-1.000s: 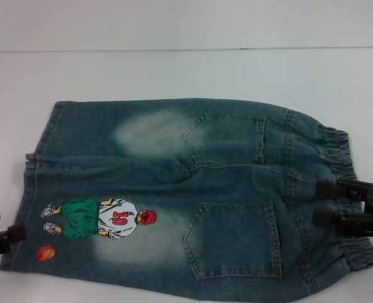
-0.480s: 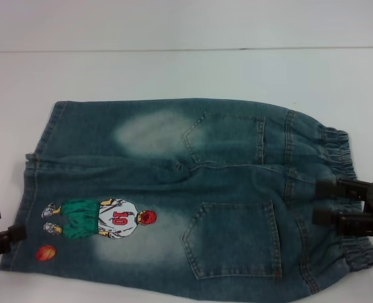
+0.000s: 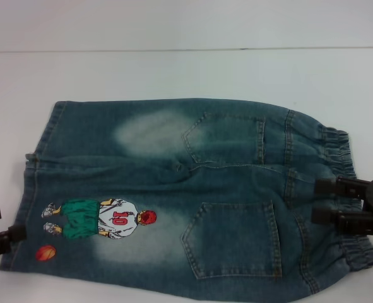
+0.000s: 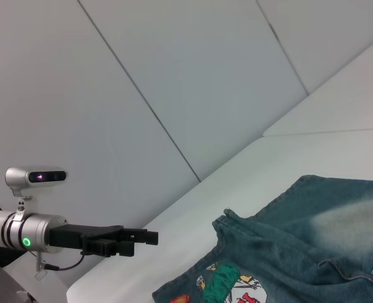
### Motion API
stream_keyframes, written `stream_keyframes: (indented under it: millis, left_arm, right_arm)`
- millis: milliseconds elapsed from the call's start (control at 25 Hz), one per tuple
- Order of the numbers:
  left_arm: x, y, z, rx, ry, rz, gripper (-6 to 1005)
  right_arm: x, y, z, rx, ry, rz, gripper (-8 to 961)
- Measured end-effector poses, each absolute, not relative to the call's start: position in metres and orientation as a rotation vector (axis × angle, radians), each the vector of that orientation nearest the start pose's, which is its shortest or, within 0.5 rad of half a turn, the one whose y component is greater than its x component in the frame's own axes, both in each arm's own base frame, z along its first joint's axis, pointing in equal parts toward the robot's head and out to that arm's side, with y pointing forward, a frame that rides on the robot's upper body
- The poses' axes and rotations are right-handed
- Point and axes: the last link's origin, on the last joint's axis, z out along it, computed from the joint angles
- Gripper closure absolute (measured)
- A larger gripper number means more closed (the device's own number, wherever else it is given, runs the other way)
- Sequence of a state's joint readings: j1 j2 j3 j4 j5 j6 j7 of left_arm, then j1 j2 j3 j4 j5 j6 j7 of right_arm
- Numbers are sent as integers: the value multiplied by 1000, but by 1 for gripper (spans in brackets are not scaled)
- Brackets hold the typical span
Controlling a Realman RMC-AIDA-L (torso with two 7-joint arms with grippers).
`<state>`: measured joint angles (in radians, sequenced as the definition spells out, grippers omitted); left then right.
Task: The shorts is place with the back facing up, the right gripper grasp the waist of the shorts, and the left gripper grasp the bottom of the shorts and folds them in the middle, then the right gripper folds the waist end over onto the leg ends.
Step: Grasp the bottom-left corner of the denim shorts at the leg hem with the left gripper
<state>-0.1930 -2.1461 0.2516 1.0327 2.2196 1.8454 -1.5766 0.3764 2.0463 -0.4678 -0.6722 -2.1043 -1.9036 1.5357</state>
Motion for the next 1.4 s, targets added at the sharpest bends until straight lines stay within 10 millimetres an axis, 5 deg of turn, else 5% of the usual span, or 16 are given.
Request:
stream_keyframes:
  millis: [1400]
  left_arm:
    - [-371, 200, 71, -2319, -1194, -493, 97]
  right_arm:
    - [302, 255, 35, -2706, 1031, 931, 26]
